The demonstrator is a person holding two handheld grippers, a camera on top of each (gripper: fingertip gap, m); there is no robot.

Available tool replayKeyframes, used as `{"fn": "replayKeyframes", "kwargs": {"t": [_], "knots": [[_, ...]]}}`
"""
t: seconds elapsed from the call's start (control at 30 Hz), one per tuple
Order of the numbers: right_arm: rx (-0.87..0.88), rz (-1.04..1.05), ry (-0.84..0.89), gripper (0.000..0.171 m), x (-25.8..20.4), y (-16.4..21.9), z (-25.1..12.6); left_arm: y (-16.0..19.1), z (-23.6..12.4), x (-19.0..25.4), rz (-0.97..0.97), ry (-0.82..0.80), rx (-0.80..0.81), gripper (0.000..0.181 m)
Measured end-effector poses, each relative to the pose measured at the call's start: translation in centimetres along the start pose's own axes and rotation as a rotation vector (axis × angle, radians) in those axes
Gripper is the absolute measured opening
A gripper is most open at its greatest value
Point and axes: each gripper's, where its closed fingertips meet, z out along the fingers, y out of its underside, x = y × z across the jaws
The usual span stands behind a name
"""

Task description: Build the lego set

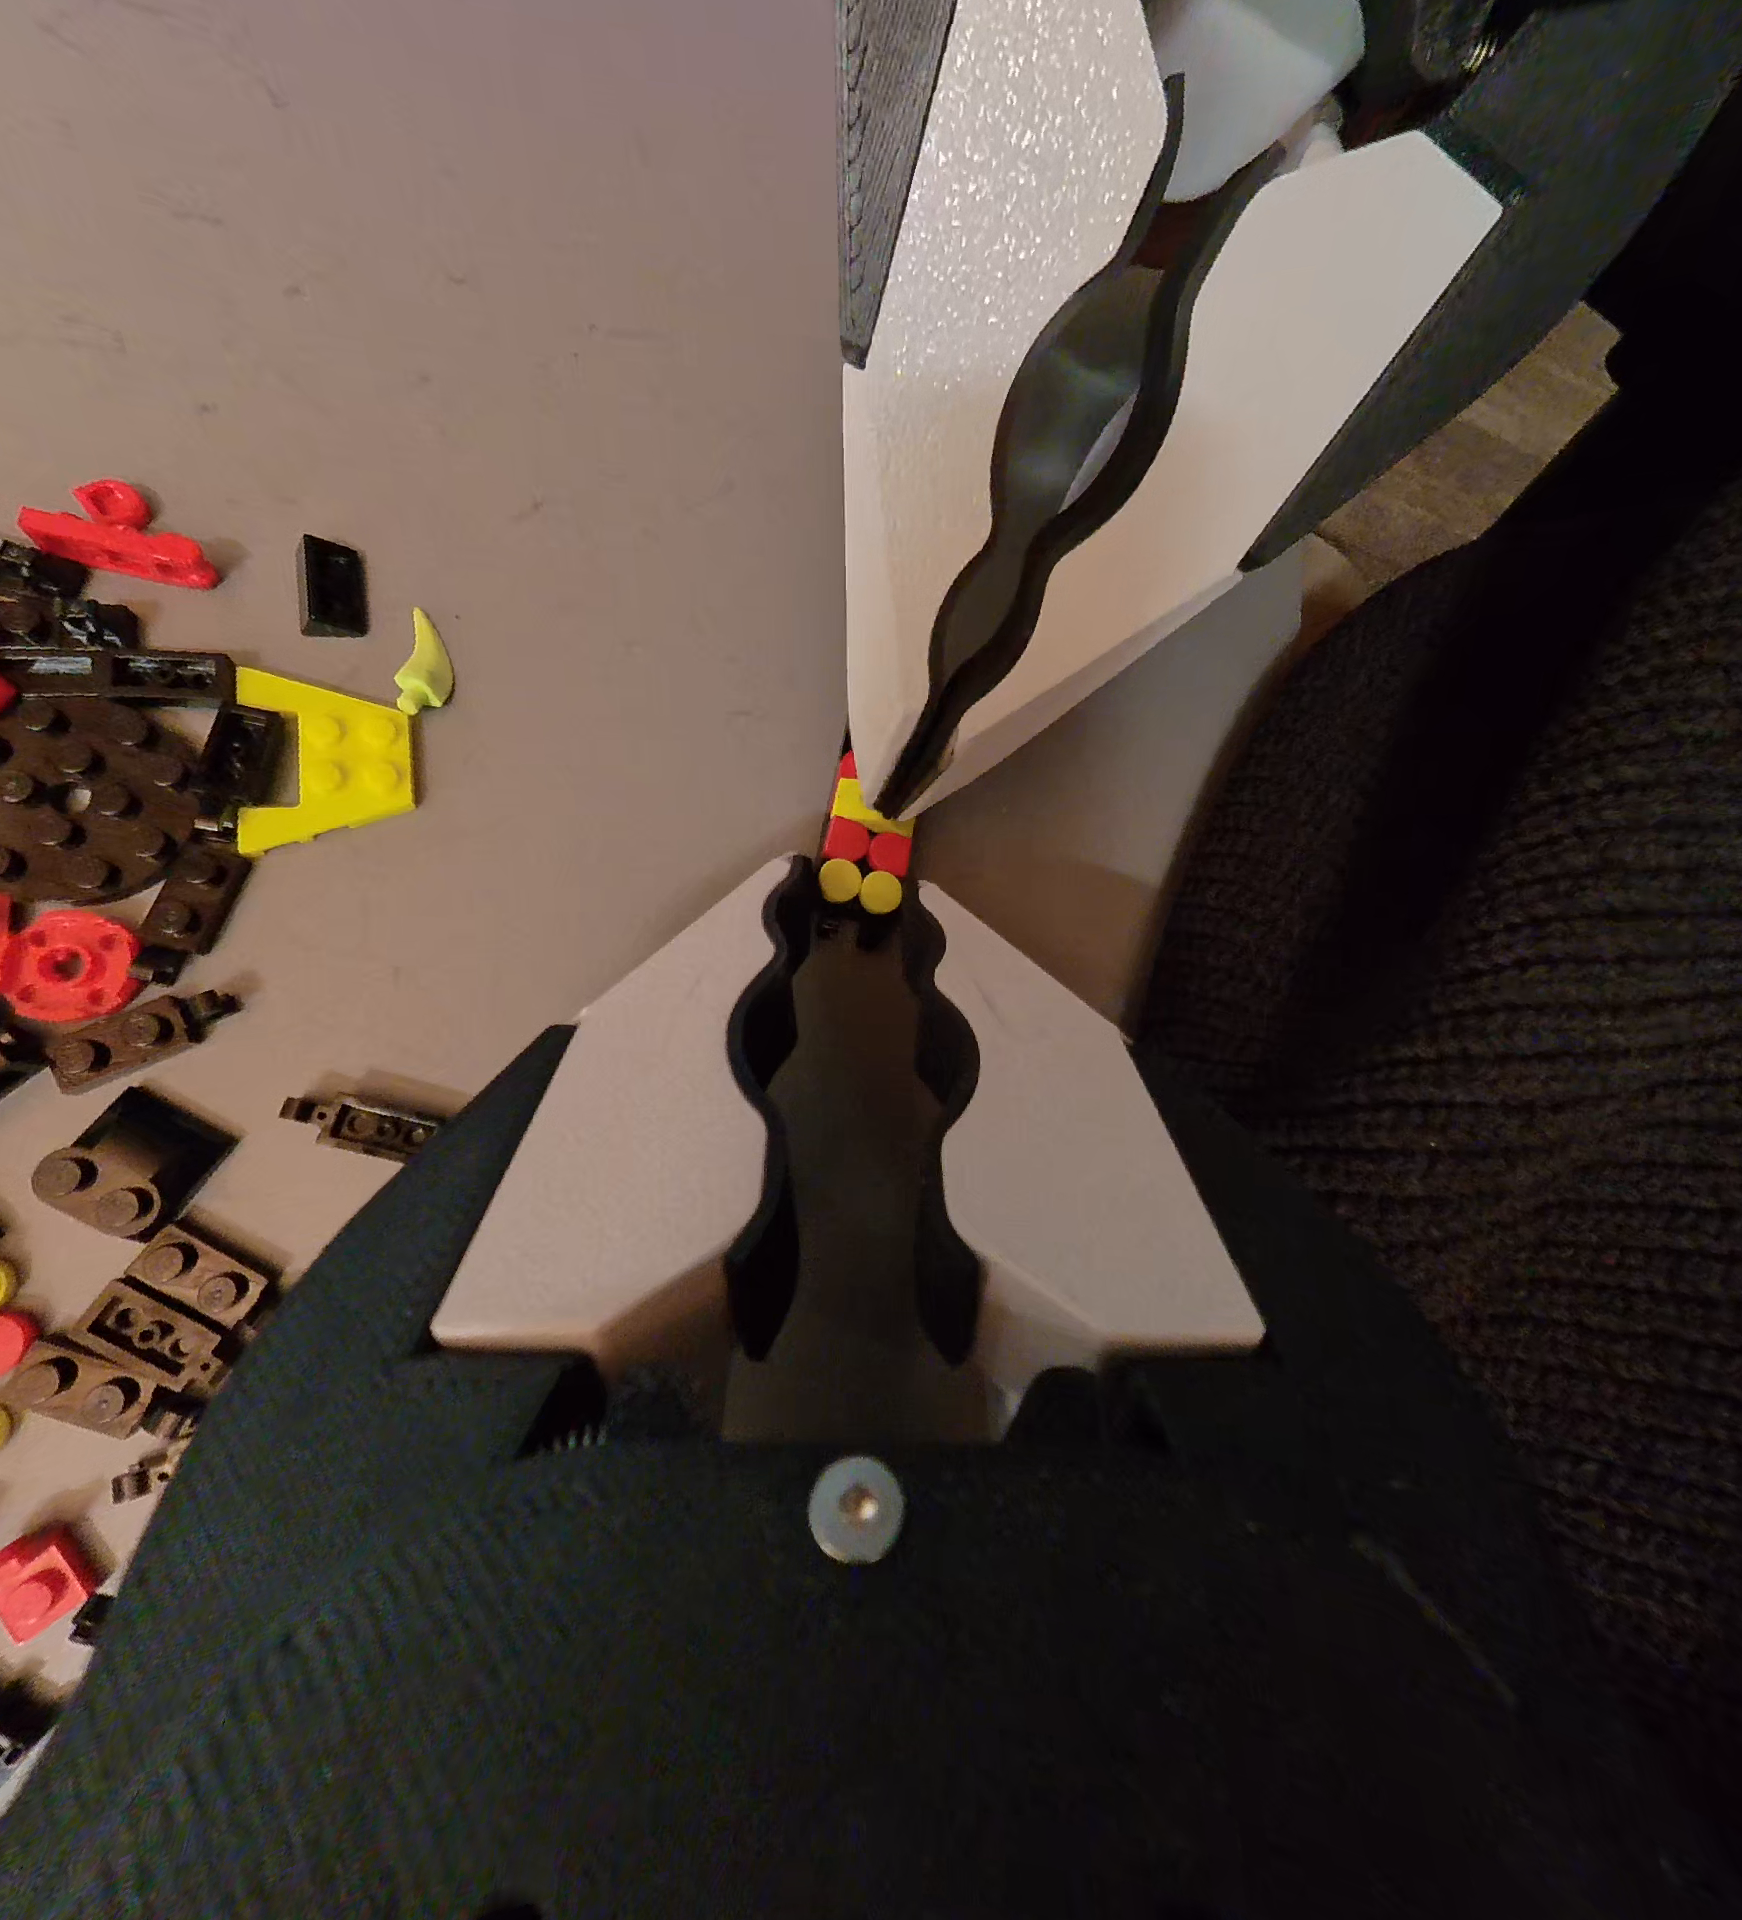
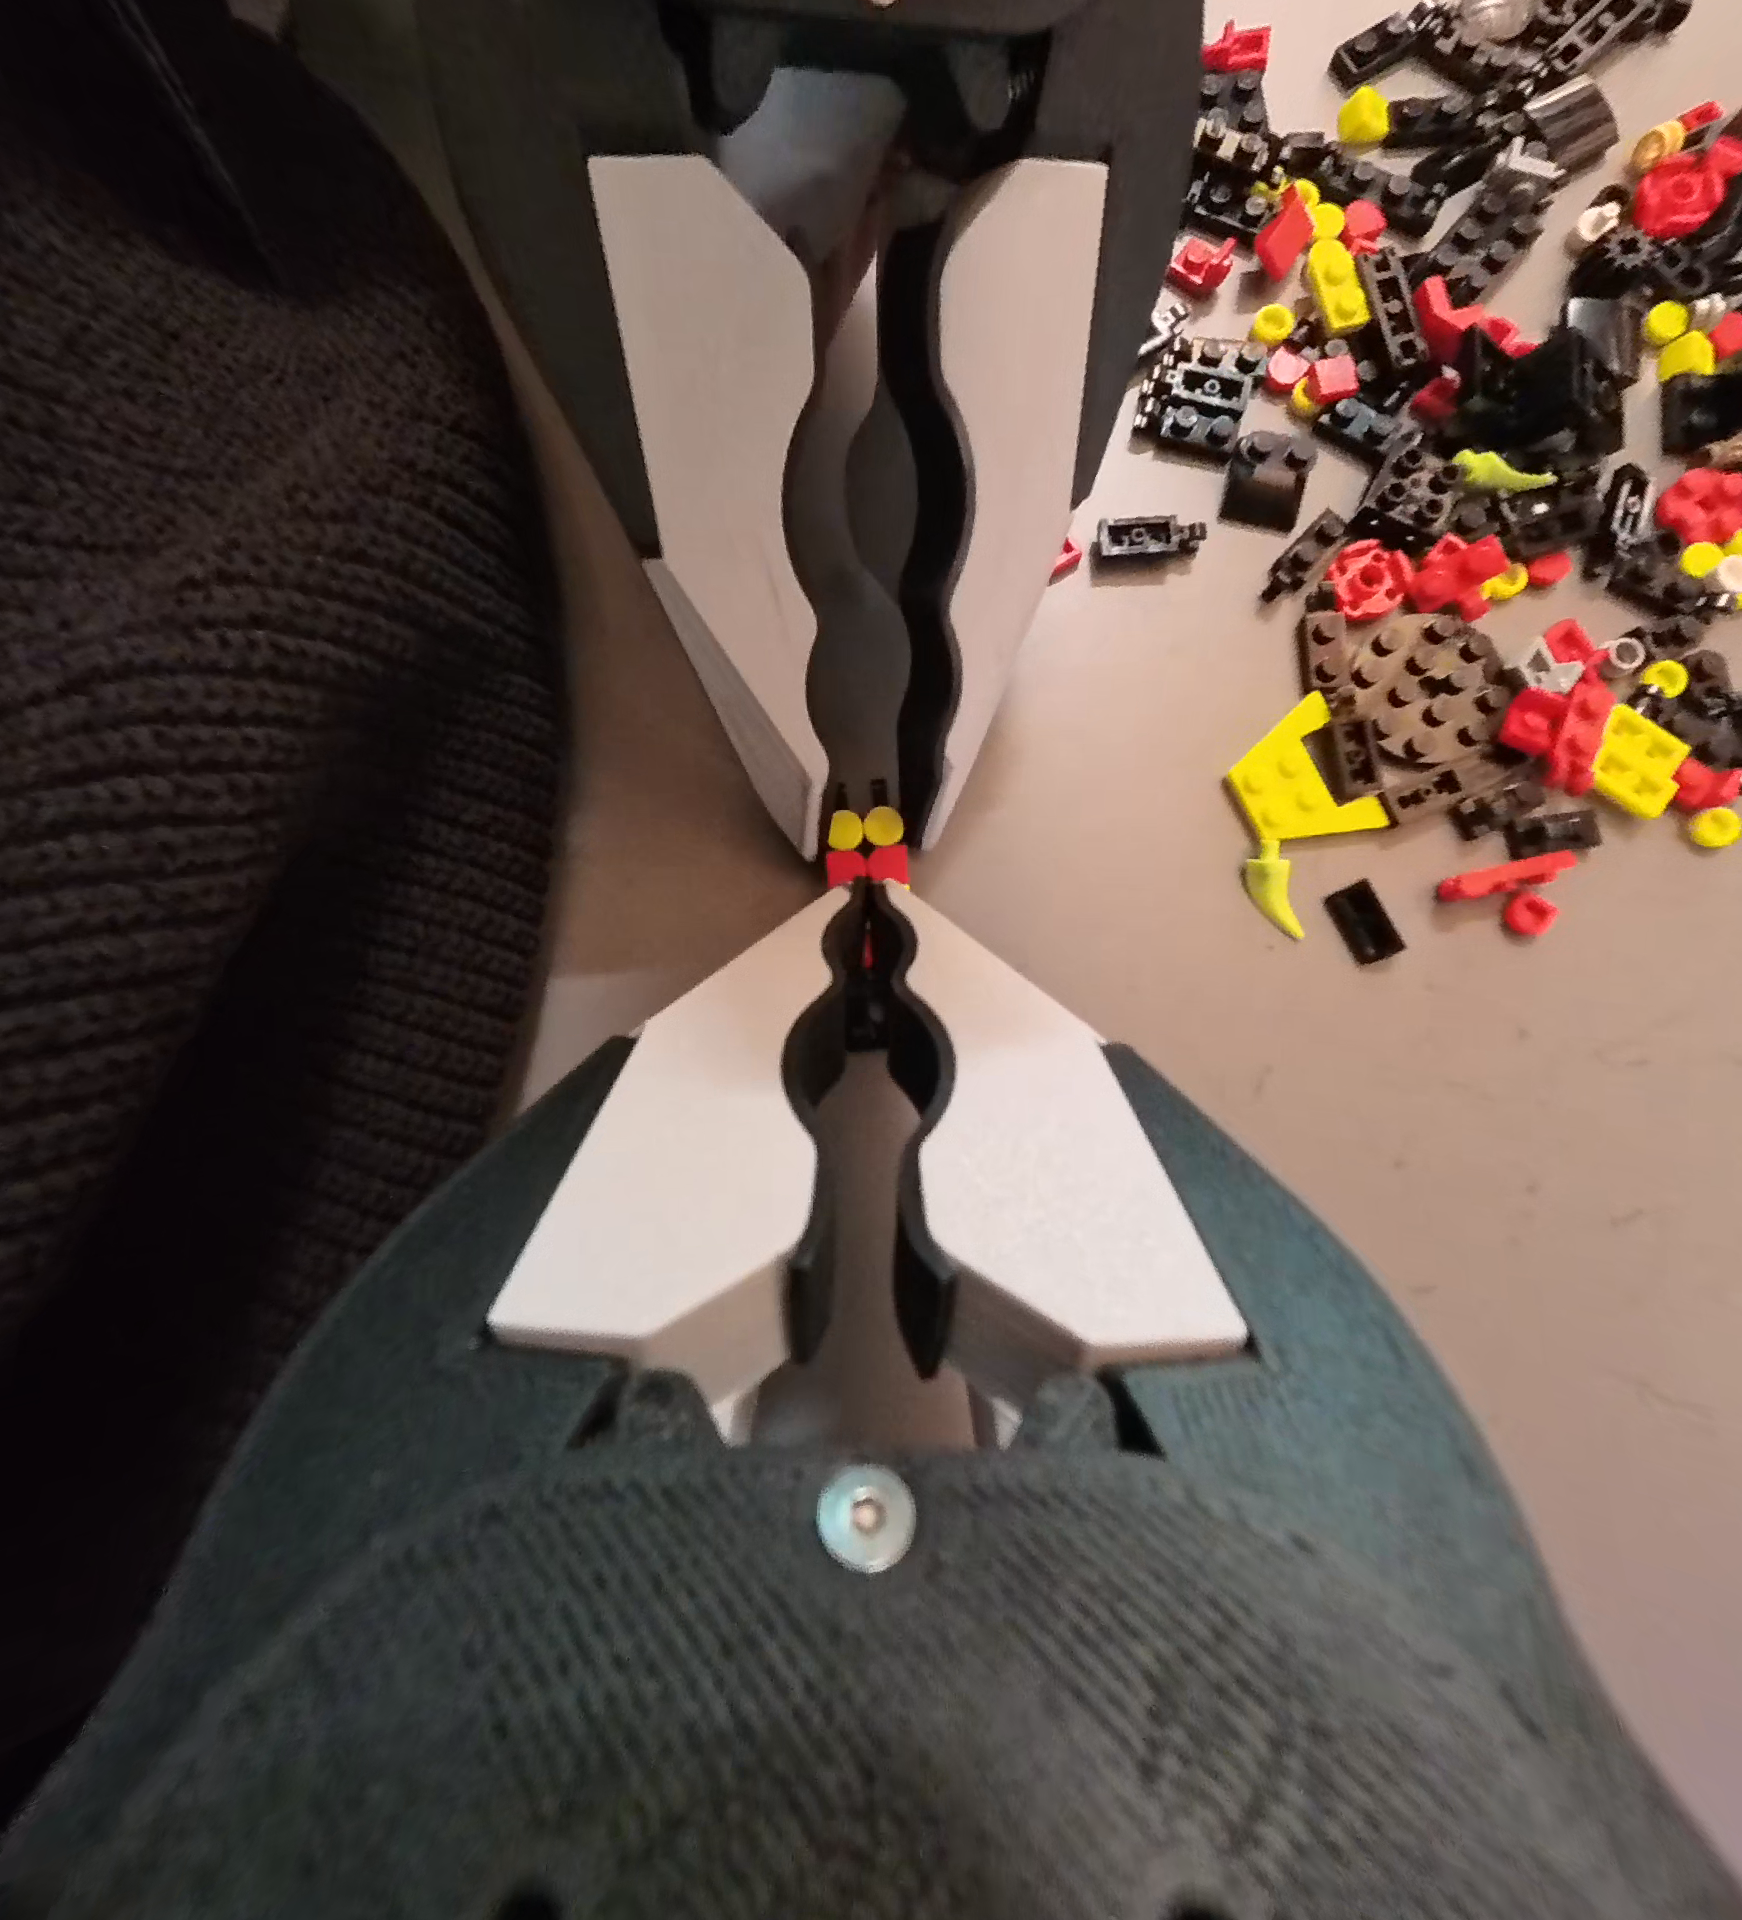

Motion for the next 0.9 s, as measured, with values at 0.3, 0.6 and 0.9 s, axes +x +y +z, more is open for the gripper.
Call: {"fn": "replayKeyframes", "kwargs": {"t": [0.3,0.6,0.9], "knots": [[0.039,0.039,-0.022,0.000,0.0,0.0,0.0,0.0,0.0,0.0,0.000,-0.004,0.000,0.016],[0.208,0.037,0.086,0.023,2.6,-1.2,-1.5,-0.1,-0.1,-0.1,-0.023,-0.005,0.003,0.016],[0.206,-0.058,0.819,0.001,11.7,-0.4,-6.9,-0.8,-0.6,-1.8,-0.088,-0.056,0.052,0.018]]}}
